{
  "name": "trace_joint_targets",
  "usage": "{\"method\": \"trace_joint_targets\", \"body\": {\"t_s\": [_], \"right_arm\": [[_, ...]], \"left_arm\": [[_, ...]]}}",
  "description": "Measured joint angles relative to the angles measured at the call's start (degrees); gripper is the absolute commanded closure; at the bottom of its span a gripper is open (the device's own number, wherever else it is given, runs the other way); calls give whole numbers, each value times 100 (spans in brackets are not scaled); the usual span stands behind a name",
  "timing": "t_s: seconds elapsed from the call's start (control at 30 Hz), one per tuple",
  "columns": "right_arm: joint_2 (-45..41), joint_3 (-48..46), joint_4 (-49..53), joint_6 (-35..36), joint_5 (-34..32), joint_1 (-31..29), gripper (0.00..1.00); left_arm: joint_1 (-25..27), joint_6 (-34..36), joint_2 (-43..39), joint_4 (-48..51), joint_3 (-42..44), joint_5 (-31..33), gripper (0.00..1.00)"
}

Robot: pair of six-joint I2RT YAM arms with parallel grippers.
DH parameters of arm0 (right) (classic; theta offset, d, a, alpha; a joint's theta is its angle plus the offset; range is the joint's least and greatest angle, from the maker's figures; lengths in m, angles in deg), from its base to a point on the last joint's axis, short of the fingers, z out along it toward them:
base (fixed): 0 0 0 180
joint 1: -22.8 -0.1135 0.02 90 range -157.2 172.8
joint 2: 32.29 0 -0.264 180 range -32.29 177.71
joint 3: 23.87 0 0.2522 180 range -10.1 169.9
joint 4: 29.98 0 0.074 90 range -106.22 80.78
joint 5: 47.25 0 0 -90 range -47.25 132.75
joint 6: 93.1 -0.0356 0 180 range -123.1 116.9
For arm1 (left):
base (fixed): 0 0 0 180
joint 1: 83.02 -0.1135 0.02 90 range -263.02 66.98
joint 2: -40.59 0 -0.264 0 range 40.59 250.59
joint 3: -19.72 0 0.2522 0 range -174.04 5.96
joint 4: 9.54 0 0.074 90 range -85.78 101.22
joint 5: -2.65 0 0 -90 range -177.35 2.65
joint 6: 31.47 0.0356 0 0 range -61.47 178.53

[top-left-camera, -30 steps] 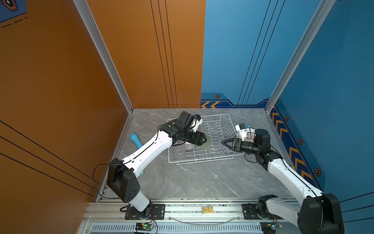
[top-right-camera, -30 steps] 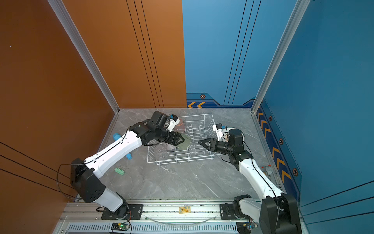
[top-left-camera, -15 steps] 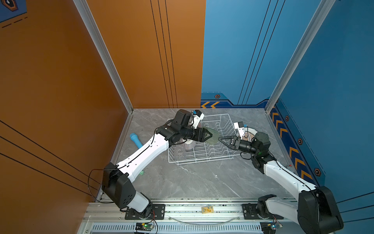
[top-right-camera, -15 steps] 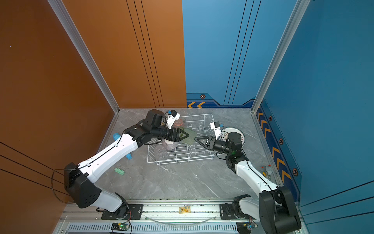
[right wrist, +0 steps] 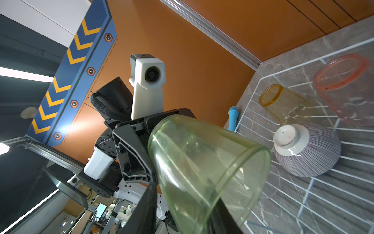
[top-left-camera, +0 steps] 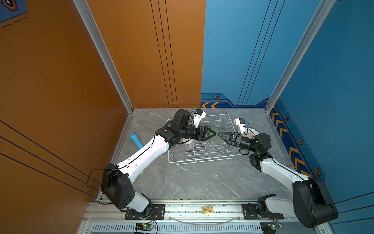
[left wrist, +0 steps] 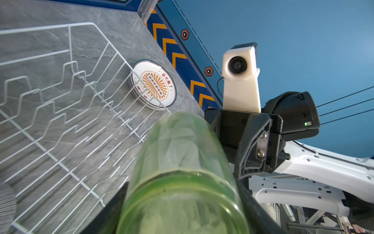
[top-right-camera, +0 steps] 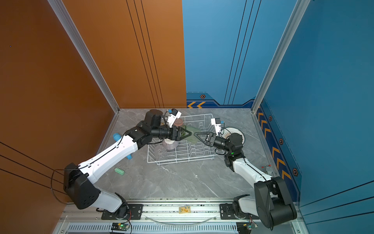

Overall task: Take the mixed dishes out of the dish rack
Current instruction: 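Grasp the green glass with the right gripper while the left gripper releases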

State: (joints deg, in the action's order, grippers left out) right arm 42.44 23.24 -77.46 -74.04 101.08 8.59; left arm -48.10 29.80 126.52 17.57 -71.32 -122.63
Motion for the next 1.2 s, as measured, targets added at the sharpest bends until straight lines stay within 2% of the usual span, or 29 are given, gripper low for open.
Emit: {"method": "trace_joint_targets", "body": {"t_s": [0.13,0.23,0.5,0.73,0.83,0.93,1.0,1.07,1.2], "right_arm": [[424,7,-1038,-660,22,-4,69],[549,15,-1392,-903,22,-11,69],[557,101,-1698,-1169,26,-52,79],[496,177,-1915,-1333,85,-52,97],[452,223,-1939,-1362,103,-50,100],[407,249,-1934,-1386,116,-52,100],[382,269,-1934,-1401,151,-52,100],[339,271,-1921,-1401,170,-61,100],[177,289,-1742,-1327,192,-81,100]], "left_arm": [[0,-166,0,-304,68,-107,58],[-4,-264,0,-442,114,-173,58],[-4,-332,0,-669,120,-297,58],[-48,-529,-2,-885,142,-636,58],[-55,-553,-17,-986,142,-697,57],[-52,-579,-44,-1045,162,-726,52],[-52,-588,-79,-1080,195,-730,38],[-52,-586,-122,-1086,221,-737,29],[-52,-581,-216,-1084,251,-726,24]]}}
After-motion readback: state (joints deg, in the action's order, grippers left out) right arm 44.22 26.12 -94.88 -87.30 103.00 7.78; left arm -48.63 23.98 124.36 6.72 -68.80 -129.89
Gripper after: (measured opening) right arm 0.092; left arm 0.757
